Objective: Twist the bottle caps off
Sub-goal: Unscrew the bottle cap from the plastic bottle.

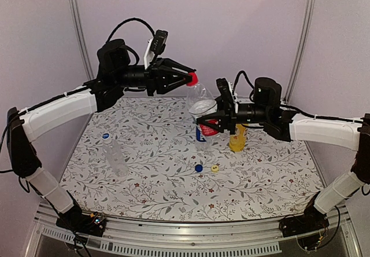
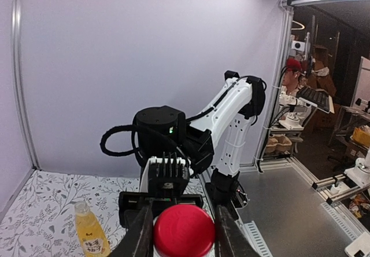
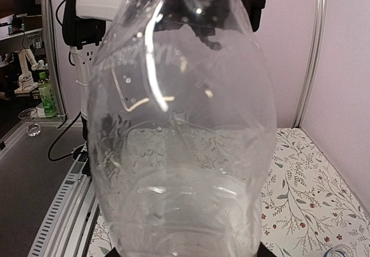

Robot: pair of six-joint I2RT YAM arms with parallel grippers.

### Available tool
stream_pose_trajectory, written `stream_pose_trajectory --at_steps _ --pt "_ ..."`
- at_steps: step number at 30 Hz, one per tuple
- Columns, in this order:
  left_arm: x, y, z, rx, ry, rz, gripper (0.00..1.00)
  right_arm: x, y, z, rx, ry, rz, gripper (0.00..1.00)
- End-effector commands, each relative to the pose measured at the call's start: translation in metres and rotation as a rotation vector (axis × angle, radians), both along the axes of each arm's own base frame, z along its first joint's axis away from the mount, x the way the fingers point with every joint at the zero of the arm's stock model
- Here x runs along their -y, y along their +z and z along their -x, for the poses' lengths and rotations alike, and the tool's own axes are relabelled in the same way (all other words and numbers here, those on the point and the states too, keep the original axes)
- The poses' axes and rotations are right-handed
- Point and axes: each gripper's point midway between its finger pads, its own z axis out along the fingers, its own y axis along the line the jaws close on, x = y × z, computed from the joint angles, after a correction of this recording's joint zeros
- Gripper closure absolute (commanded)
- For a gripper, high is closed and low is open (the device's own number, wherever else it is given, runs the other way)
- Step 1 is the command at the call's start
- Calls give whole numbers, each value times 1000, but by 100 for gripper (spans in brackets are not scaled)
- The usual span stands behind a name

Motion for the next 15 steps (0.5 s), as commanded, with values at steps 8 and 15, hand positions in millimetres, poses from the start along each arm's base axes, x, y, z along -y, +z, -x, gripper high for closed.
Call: stream_pose_trajectory --at_steps 8,15 --pt "18 -5 -42 -159 581 -70 100 22 18 -76 -20 -462 10 62" --pt "31 -7 -46 -195 763 -100 100 29 25 -80 39 -611 11 62"
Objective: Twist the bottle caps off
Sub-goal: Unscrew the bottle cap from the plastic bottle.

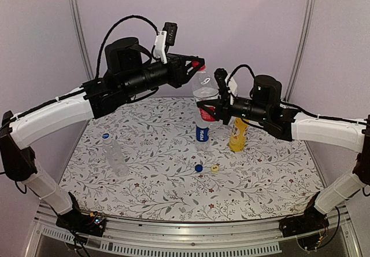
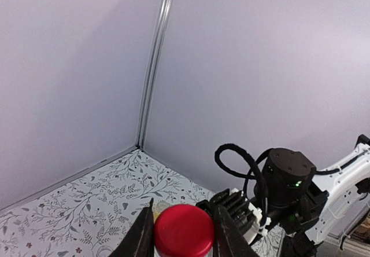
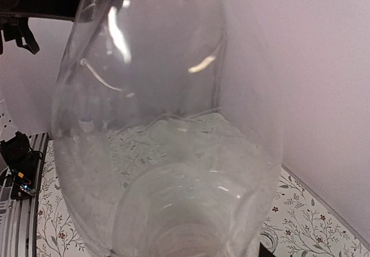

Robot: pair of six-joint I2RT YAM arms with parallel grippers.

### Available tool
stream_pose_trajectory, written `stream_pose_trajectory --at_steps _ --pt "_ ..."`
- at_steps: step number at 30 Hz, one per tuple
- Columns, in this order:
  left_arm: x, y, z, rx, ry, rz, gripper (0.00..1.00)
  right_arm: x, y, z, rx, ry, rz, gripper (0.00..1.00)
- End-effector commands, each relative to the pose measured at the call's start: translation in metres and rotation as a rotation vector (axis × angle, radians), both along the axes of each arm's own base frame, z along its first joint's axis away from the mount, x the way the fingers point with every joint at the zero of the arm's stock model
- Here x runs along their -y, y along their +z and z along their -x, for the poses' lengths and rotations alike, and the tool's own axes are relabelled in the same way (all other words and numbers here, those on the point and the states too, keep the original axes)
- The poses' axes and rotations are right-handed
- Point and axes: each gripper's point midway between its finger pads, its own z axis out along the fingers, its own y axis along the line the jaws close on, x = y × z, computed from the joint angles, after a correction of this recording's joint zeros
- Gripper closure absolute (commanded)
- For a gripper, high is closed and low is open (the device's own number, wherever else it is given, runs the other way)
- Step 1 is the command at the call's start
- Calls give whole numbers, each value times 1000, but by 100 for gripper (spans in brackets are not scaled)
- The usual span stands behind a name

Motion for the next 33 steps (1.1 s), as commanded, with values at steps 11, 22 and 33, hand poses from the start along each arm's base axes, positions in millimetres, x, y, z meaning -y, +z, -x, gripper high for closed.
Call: stream_pose_trajectory --at_steps 11,22,33 --pt "-7 8 5 -12 -39 -21 46 -1 23 30 69 120 -26 61" --pt "-32 19 47 178 -467 24 5 -19 7 67 12 415 20 60" --pt "-29 7 63 210 -636 -12 37 -24 3 74 -34 495 25 60"
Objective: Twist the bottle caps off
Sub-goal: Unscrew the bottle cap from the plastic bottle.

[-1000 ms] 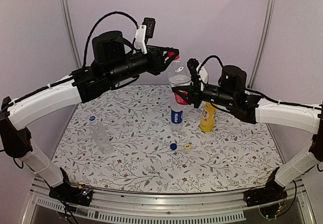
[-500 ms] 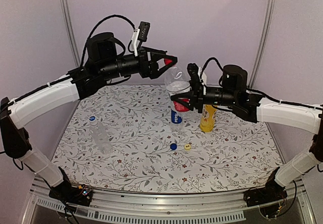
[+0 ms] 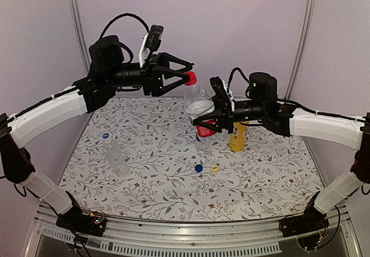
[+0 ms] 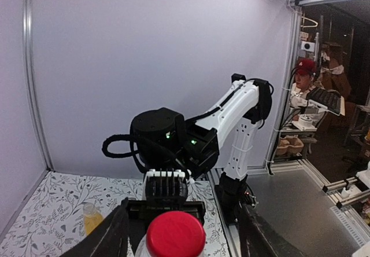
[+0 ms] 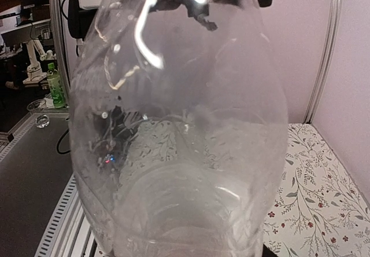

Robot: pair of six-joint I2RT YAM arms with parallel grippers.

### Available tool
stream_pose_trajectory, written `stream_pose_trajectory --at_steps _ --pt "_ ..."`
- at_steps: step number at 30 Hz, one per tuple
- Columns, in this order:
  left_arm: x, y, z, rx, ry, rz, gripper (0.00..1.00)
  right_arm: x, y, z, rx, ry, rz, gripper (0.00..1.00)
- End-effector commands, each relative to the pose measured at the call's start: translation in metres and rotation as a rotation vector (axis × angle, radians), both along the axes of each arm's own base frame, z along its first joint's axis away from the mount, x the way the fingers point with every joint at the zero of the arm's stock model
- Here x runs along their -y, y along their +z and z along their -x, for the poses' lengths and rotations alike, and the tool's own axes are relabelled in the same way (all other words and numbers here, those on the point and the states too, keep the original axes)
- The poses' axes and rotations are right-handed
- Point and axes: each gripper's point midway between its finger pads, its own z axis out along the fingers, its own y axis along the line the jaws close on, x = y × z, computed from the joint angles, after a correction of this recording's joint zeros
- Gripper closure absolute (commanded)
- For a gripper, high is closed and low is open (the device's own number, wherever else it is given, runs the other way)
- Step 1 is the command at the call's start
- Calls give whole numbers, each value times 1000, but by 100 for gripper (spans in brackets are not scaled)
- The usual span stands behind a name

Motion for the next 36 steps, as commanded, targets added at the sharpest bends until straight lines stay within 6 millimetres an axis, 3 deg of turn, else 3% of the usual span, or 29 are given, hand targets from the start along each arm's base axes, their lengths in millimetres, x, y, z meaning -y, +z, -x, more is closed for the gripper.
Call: stream_pose_trajectory --at_steps 1,11,20,25,29,36 --pt "-1 0 7 31 -81 0 40 -2 6 3 -2 43 -7 60" --pt "3 -7 -1 8 -60 -10 49 -2 6 3 -1 42 -6 60" --pt "2 -4 -2 8 -52 -1 67 -2 3 -1 0 23 1 61" --pt "0 -2 -7 -3 -3 8 76 -1 0 -17 8 -71 19 63" --pt "0 0 -24 -56 134 21 84 3 5 -40 27 -209 21 63" --pt "8 -5 -51 -172 550 11 90 16 19 -73 43 -479 0 64"
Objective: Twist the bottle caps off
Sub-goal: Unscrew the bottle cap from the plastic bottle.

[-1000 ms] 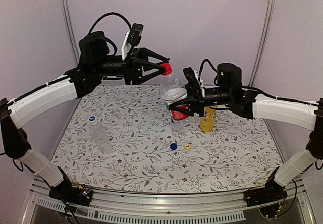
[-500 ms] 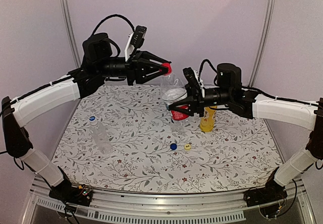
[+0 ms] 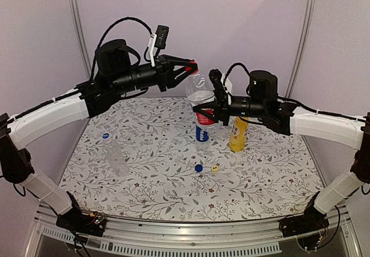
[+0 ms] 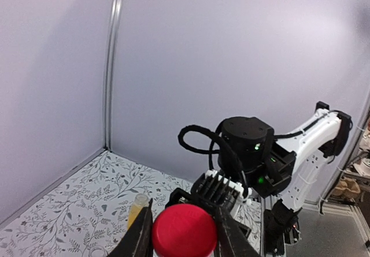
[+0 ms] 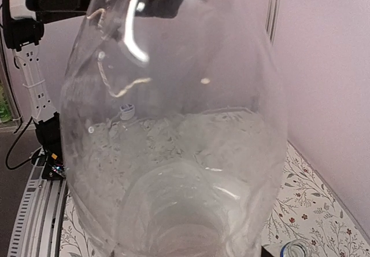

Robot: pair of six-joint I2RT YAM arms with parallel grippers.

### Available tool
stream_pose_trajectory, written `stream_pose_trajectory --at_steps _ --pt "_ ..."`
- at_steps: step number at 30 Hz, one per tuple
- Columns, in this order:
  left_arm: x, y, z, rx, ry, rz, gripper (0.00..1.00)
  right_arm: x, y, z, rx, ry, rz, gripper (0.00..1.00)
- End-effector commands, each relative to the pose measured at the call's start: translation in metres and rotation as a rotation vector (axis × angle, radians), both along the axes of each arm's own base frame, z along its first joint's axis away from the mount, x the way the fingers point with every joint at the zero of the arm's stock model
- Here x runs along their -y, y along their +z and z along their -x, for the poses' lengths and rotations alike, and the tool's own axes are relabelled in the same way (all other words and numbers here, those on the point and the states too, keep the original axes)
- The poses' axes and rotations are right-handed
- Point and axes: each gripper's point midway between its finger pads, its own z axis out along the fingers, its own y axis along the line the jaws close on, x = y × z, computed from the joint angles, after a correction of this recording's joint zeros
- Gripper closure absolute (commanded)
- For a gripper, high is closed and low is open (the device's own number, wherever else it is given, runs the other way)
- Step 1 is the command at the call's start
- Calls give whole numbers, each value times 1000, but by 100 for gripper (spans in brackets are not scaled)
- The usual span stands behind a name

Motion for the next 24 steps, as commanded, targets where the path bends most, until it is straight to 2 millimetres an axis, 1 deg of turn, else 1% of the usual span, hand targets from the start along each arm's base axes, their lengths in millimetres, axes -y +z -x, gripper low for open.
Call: stream_pose_trajectory --at_steps 1,3,5,7,10,12,15,17,19,21,24 --pt "-2 4 -15 -83 298 6 90 13 18 -32 33 -265 -20 64" --pt "-1 3 -19 -92 358 3 90 14 20 -35 52 -316 -16 64" --pt "1 6 -20 -96 376 6 90 18 22 -39 69 -375 -12 64" --pt "-2 7 -27 -107 417 10 90 22 24 -41 86 -421 -12 64" --pt "-3 8 -29 -112 432 13 89 26 27 -40 101 -447 -15 64" --pt "-3 9 -28 -100 426 19 84 26 30 -36 107 -434 -23 64" --pt "-5 16 -23 -61 400 38 70 21 33 -25 120 -362 -29 64" --pt "-6 18 -20 -39 370 34 53 14 33 -14 129 -282 -23 63" --pt "-7 18 -20 -33 346 26 37 8 30 -7 129 -226 -15 63" --pt "-9 20 -19 -26 322 25 26 4 26 -2 126 -178 -9 63" --pt "-10 25 -11 11 240 30 14 2 24 5 116 -105 -12 63"
